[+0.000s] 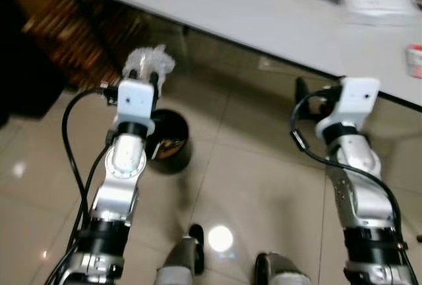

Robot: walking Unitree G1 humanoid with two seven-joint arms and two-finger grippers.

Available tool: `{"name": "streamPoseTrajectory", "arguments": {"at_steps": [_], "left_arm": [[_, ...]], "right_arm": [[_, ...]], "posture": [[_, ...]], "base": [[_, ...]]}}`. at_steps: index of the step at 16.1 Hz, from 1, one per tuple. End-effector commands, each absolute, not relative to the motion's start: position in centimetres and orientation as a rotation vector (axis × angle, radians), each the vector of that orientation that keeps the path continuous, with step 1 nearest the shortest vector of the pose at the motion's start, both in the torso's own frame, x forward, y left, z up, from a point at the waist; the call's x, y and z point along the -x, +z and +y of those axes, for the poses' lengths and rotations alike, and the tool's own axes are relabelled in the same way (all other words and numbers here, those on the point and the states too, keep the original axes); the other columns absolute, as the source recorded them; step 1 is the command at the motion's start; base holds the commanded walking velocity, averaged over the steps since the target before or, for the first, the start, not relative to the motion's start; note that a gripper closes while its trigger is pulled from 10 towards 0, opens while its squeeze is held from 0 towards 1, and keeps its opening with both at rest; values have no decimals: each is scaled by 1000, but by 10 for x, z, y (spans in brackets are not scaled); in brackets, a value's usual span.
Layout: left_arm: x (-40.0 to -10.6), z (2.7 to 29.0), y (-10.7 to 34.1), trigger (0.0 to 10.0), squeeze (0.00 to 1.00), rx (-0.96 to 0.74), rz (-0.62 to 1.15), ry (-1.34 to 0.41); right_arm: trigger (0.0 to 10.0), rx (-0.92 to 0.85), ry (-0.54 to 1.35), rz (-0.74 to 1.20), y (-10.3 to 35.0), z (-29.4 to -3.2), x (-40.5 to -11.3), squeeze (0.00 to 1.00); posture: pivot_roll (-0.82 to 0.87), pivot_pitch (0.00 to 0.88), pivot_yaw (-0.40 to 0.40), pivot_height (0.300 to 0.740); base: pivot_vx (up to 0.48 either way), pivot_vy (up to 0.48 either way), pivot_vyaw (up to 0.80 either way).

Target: Picking trash to rubbish bin

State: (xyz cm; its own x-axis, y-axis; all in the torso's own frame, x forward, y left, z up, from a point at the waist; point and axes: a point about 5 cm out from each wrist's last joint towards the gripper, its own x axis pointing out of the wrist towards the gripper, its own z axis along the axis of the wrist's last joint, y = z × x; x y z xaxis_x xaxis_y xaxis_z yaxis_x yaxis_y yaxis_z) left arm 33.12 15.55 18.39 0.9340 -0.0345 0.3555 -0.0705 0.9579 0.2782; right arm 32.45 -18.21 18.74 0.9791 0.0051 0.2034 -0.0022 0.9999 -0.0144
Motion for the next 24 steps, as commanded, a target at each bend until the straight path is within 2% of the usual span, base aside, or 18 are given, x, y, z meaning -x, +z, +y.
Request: {"name": "streamPoseTrajectory", "arguments": {"at_steps": [1, 9, 13, 14, 18, 20, 24], "left_arm": [[-329, 160, 180, 10000, 0, -305, -352, 37], [-329, 159, 178, 10000, 0, -300, -340, 29], [-329, 159, 165, 10000, 0, -252, -281, 2], [-326, 159, 136, 10000, 0, -228, -179, -18], [-314, 159, 76, 10000, 0, -231, 35, -60], [-302, 159, 47, 10000, 0, -214, 140, -74], [-277, 160, -2, 10000, 0, -252, 356, -103]], "right_arm": [[10000, 11, 20, -184, 182, -179, -324, 0], [10000, 7, 21, -172, 179, -178, -322, 0], [10000, -6, 32, -144, 172, -176, -323, 0], [10000, 4, 44, -73, 151, -174, -323, 0], [10000, 39, 81, 152, 87, -173, -314, 0], [10000, 45, 83, 306, 44, -176, -299, 0], [10000, 54, 104, 521, -10, -177, -268, 0]], "posture": [[49, 310, 80, 740], [43, 315, 84, 740], [44, 303, 84, 740], [41, 301, 83, 740], [35, 296, 78, 740], [41, 294, 73, 740], [36, 286, 73, 740]], "base": [[0, 0, 800], [0, 0, 800], [0, 0, 119], [0, 0, 0], [0, 0, 0], [0, 0, 0], [0, 0, 0]]}}
